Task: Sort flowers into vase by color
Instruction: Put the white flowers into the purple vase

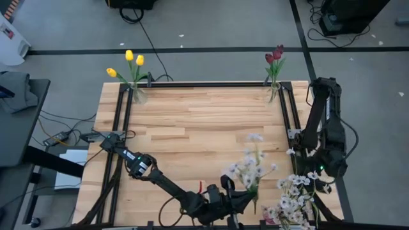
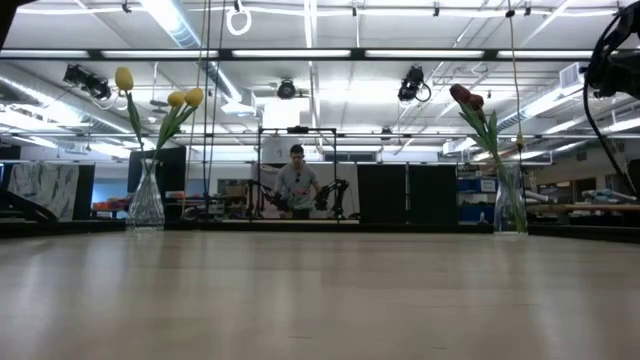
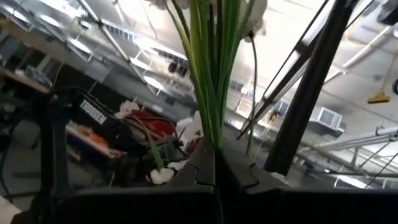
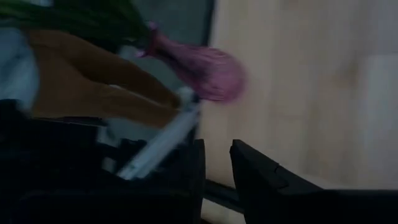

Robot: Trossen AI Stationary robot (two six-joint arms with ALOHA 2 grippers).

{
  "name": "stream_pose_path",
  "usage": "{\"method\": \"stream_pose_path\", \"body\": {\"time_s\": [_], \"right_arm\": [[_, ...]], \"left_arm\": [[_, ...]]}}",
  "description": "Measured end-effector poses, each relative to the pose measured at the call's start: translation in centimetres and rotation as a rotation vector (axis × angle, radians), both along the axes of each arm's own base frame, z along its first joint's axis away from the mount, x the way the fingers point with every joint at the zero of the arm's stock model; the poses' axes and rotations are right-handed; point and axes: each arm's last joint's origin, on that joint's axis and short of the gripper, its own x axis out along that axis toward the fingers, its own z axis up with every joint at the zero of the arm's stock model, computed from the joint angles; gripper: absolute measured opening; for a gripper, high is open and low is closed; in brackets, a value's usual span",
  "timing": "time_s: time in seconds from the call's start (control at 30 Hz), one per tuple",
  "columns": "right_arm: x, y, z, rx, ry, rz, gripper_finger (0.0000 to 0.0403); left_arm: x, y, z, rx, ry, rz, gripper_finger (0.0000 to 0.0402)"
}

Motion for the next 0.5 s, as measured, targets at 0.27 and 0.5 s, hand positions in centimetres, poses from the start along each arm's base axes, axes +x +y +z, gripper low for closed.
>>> {"method": "stream_pose_path", "body": {"time_s": [0.27, 0.5], "right_arm": [[0.3, 3.1, -3.5, 0.100, -0.029, 0.014, 0.0090], [0.9, 5.5, -4.0, 0.157, -0.087, -0.007, 0.0091]], "left_arm": [[1.8, 0.4, 1.2, -0.021, 0.154, -0.001, 0.0001], [2.3, 0.9, 0.8, -0.065, 0.190, 0.029, 0.0001]]}}
